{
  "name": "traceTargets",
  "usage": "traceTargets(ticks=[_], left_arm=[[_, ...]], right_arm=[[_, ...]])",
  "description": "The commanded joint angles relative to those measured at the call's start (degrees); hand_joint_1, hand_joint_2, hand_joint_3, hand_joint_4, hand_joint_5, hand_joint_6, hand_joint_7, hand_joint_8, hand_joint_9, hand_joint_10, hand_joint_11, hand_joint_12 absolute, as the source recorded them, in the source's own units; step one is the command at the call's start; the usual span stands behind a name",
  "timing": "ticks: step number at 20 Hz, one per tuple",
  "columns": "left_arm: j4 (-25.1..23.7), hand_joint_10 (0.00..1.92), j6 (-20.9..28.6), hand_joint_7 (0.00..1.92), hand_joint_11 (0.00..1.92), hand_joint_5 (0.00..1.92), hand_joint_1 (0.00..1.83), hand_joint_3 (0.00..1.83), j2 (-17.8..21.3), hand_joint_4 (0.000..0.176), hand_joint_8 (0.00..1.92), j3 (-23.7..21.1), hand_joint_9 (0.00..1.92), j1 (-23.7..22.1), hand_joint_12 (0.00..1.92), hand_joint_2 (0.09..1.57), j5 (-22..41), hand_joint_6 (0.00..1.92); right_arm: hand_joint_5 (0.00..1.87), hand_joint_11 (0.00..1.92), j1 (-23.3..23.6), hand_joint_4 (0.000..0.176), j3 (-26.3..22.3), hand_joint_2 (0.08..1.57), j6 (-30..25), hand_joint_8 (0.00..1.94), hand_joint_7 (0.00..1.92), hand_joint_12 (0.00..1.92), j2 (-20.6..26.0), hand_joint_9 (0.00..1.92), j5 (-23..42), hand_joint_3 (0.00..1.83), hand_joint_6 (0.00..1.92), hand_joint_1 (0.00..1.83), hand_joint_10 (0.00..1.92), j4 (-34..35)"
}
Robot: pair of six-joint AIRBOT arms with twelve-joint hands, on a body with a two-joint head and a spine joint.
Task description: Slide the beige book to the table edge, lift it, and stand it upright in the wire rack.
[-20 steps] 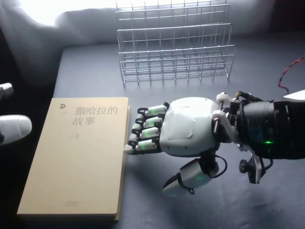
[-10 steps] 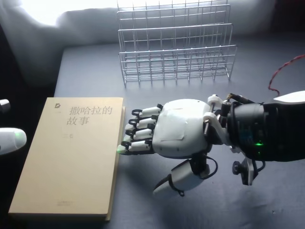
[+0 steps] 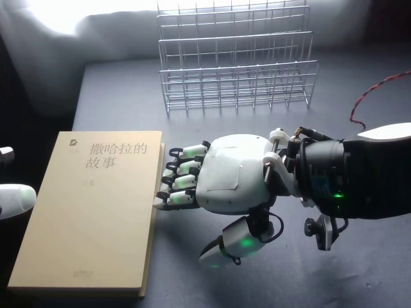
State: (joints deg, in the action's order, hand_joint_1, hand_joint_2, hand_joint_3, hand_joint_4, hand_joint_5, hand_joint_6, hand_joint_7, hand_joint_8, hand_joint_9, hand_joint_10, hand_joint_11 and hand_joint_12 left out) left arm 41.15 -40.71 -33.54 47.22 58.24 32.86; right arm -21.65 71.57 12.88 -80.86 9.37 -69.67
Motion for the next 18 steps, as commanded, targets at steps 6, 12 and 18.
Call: traceTargets(ticks=[6, 12, 18], left_arm=[[0.63, 0.01, 0.21, 0.07, 0.00, 0.05, 0.19, 0.00, -1.16, 0.078, 0.00, 1.14, 0.06, -0.21, 0.20, 1.16, 4.11, 0.00], [0.71, 0.00, 0.90, 0.06, 0.00, 0.04, 0.16, 0.00, -1.25, 0.076, 0.00, 1.79, 0.07, 0.10, 0.25, 1.16, 3.80, 0.00], [0.73, 0.00, 1.47, 0.03, 0.00, 0.01, 0.15, 0.00, -1.34, 0.076, 0.00, 2.33, 0.02, 0.10, 0.12, 1.17, 3.90, 0.00]], right_arm=[[0.16, 0.00, 1.38, 0.000, -0.08, 1.15, -0.35, 0.00, 0.19, 0.46, -0.52, 0.15, 2.47, 0.00, 0.00, 0.09, 0.00, 1.15], [0.17, 0.00, 1.77, 0.000, 0.04, 1.15, -0.37, 0.00, 0.18, 0.44, -1.17, 0.16, 1.91, 0.00, 0.00, 0.09, 0.01, 1.52], [0.15, 0.00, 1.90, 0.000, 0.07, 1.15, -0.36, 0.00, 0.16, 0.43, -1.96, 0.12, 1.07, 0.00, 0.00, 0.11, 0.00, 1.58]])
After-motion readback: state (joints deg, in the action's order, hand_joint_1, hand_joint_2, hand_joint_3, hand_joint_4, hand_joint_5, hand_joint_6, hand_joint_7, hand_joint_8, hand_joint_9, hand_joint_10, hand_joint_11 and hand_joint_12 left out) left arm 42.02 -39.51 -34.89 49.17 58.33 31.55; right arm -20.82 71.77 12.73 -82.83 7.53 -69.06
